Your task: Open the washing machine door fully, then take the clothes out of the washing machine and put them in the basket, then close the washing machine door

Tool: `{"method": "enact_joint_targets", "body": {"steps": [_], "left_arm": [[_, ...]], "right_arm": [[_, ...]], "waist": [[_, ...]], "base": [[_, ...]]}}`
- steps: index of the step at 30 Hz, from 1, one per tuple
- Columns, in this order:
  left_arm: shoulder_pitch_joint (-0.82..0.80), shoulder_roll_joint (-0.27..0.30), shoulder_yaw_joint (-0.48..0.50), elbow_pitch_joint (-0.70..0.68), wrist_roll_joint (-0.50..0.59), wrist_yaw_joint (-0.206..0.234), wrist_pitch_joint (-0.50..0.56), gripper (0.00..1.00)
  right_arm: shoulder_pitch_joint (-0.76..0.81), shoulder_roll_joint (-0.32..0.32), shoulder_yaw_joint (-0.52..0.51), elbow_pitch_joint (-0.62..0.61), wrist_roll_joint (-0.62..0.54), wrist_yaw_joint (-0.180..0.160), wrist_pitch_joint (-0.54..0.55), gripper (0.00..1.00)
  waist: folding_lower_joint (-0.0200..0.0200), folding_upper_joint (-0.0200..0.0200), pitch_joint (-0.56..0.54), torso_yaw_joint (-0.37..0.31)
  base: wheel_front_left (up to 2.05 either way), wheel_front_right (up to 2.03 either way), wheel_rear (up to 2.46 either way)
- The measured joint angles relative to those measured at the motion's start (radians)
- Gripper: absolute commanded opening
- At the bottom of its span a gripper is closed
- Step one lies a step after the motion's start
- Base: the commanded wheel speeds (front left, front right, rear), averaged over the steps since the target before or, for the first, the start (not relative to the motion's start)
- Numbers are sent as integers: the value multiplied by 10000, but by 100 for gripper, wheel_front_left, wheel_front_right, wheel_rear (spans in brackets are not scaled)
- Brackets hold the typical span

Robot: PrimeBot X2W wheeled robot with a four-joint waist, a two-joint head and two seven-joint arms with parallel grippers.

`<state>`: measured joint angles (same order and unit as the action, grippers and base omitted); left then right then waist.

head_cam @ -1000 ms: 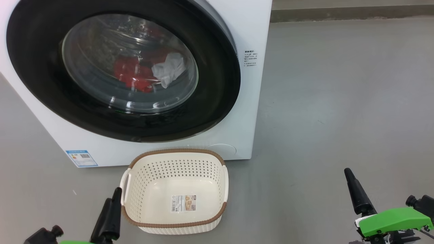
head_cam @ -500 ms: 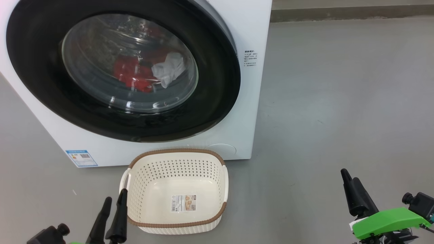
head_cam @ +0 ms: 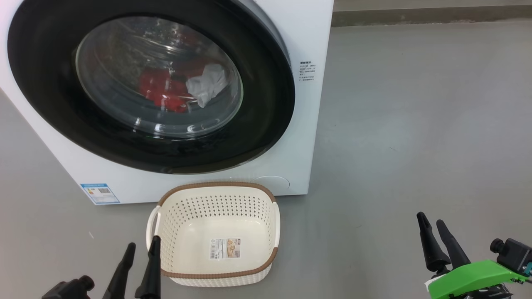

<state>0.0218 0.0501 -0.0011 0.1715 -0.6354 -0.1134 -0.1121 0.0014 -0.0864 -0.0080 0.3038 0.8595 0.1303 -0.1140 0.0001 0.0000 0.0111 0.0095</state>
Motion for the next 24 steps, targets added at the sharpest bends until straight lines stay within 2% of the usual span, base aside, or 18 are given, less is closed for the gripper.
{"method": "enact_joint_targets", "body": {"steps": [24], "left_arm": [[15,69,-196,-274,2750,90,-665,100]], "right_arm": [[180,-25,125,-146,-2380,0,-635,100]], "waist": [[0,0,28,19]], "base": [[0,0,0]]}}
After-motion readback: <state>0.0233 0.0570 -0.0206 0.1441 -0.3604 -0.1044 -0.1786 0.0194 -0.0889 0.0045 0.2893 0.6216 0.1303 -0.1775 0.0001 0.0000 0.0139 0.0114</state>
